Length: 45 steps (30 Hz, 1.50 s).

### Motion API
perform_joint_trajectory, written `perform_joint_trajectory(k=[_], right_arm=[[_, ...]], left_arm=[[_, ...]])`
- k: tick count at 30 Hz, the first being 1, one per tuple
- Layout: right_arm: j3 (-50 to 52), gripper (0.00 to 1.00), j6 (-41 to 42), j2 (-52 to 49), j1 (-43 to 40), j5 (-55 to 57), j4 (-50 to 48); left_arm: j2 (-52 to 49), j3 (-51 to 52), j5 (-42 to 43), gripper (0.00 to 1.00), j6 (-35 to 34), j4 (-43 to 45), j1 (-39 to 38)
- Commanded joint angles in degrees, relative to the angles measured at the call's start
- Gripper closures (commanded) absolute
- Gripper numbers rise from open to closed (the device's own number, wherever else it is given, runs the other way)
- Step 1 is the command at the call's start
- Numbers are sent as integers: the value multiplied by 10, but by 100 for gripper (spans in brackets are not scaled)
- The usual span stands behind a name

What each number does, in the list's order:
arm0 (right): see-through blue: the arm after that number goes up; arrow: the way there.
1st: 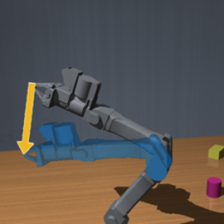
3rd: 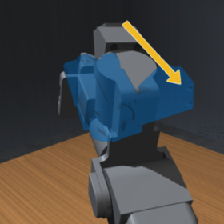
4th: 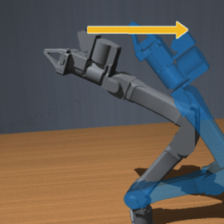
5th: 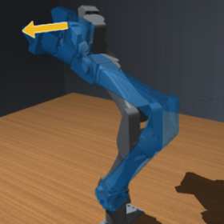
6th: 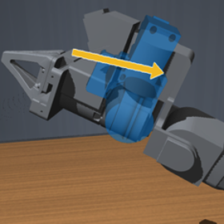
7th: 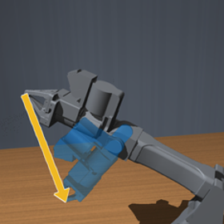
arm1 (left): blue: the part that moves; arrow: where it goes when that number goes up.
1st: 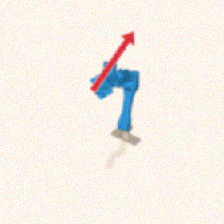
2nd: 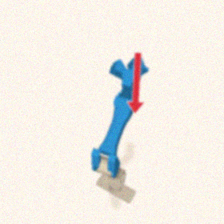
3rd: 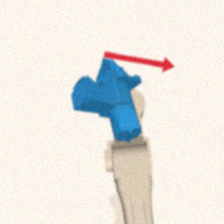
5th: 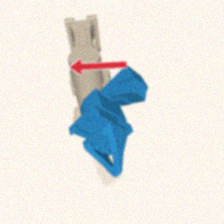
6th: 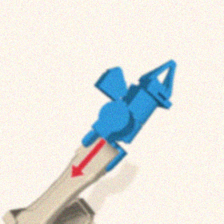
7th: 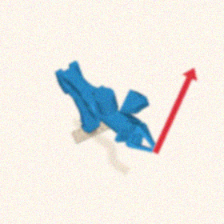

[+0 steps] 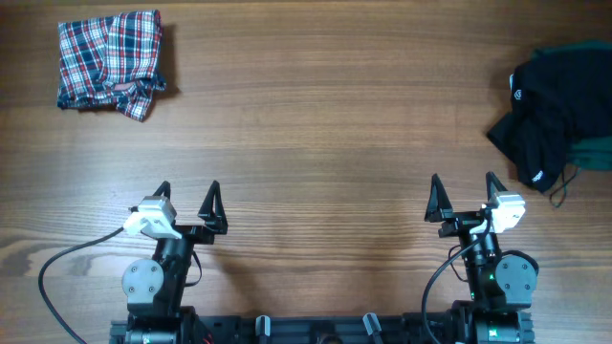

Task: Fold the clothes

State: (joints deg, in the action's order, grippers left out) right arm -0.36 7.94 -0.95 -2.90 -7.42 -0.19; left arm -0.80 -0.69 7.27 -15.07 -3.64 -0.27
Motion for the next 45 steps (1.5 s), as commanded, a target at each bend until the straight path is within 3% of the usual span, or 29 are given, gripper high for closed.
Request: perform_joint_trajectory(k=[1, 29, 35, 38, 45], right_arm=[[0, 0, 11, -1, 0, 6, -2], [0, 0, 12, -1, 0, 6, -3], [0, 0, 148, -1, 0, -2, -35], [0, 0, 167, -1, 0, -4, -40], [-7, 0, 113, -1, 0, -130, -134]], left_arm=[[1, 3, -7, 0, 14, -2, -3], [0, 4, -7, 0, 14, -2, -3], [0, 4, -7, 0, 14, -2, -3], [0, 4, -7, 0, 14, -2, -3], [0, 4, -7, 0, 14, -2, -3]])
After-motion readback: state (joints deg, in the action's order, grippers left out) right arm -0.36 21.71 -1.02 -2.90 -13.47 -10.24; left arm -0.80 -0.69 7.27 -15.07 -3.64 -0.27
